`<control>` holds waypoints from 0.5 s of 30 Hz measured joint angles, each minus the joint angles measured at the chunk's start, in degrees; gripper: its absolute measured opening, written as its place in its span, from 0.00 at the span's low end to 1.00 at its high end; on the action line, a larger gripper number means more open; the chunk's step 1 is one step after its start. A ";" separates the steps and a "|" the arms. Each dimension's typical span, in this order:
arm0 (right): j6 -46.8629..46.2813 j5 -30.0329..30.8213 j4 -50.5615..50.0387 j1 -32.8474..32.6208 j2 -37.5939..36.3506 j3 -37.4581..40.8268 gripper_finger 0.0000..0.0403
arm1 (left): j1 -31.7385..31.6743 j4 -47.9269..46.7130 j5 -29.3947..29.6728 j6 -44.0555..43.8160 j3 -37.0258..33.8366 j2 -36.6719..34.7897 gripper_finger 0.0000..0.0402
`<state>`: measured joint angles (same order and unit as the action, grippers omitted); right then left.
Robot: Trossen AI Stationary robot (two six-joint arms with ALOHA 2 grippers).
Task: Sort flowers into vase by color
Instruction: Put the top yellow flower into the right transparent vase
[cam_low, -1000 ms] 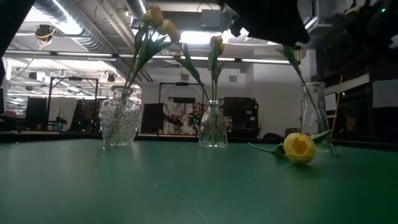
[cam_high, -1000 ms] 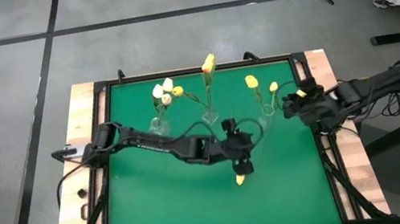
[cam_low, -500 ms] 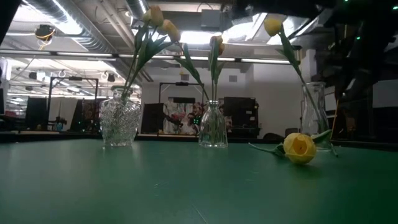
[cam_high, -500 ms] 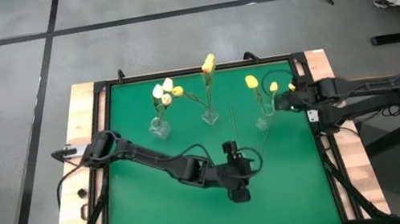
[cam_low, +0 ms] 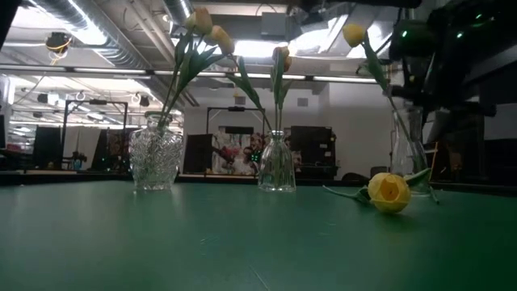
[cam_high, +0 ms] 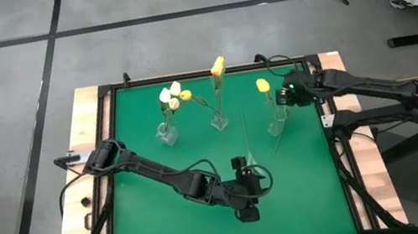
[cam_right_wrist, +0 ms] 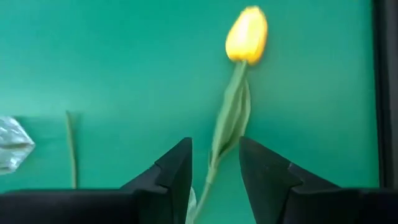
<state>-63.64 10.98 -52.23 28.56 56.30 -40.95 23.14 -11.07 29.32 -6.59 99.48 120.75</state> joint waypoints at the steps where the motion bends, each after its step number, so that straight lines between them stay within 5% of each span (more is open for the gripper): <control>1: 1.06 -1.99 -0.13 1.27 1.09 0.00 0.33 | 0.19 -0.02 -0.02 -0.60 0.00 0.00 0.36; 15: 2.31 -9.07 0.23 2.62 16.25 0.00 0.33 | 1.64 -0.93 0.09 -0.37 0.00 -0.02 0.36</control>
<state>-61.33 1.91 -52.00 31.18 72.55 -40.95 24.78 -11.99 29.41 -6.96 99.48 120.73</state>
